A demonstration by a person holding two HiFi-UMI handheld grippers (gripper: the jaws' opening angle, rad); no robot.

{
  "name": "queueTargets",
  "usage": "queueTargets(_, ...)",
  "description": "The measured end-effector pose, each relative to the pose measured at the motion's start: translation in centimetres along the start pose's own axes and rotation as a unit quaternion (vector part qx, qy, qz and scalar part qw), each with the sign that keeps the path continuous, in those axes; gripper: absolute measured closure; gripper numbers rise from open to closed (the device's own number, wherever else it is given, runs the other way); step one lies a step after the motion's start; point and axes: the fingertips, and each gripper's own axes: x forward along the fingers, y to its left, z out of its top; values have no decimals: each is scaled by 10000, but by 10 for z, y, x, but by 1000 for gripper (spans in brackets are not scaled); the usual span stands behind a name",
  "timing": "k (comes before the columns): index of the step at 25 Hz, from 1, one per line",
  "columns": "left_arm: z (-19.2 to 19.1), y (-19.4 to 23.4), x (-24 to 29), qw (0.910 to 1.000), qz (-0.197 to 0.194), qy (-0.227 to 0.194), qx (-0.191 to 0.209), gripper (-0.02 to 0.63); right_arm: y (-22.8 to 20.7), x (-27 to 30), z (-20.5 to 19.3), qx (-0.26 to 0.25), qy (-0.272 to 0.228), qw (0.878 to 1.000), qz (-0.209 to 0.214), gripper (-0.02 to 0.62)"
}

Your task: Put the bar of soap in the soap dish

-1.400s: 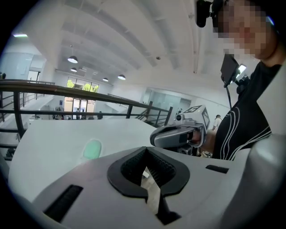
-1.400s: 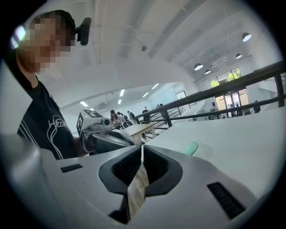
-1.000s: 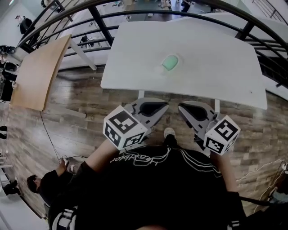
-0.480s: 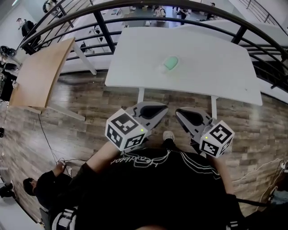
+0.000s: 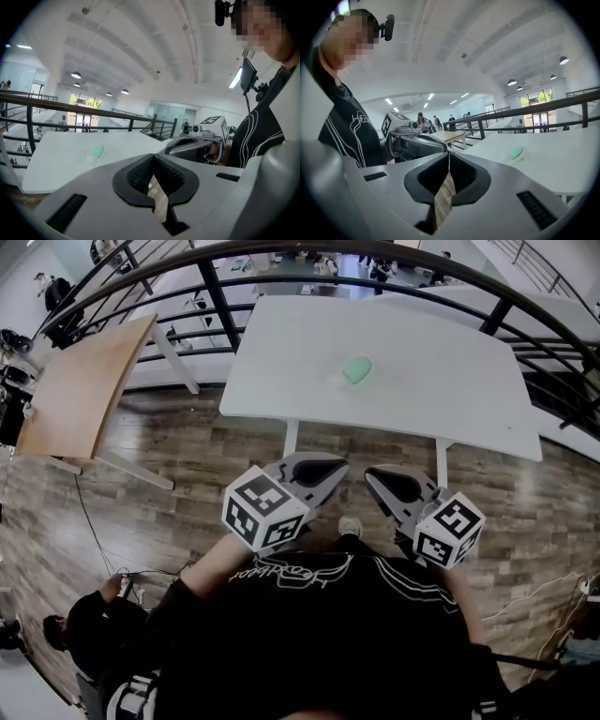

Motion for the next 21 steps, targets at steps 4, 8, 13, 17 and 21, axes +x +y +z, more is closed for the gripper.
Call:
queueTargets(4,-3,-3,3,10000,-14,11,-4,598,1,-1,-2,-20,26,10000,25,575)
queueTargets(8,-5,-2,2,10000,-20,40,-18,598,1,-1,-3,-9,22,10000,17,575)
queueTargets(13,-3,-3,7,10000,-46,45,-33,598,-1,-4,0,-14,11,10000,34,575)
queueTargets(17,-6,-4,11,9999,-73,67,-61,598,-1,-4,-5,30,54,10000,56,575)
queueTargets(21,-12,-3,11,9999,-95,93,-84,598,-2,-1,-9,89,51,9999,52,577)
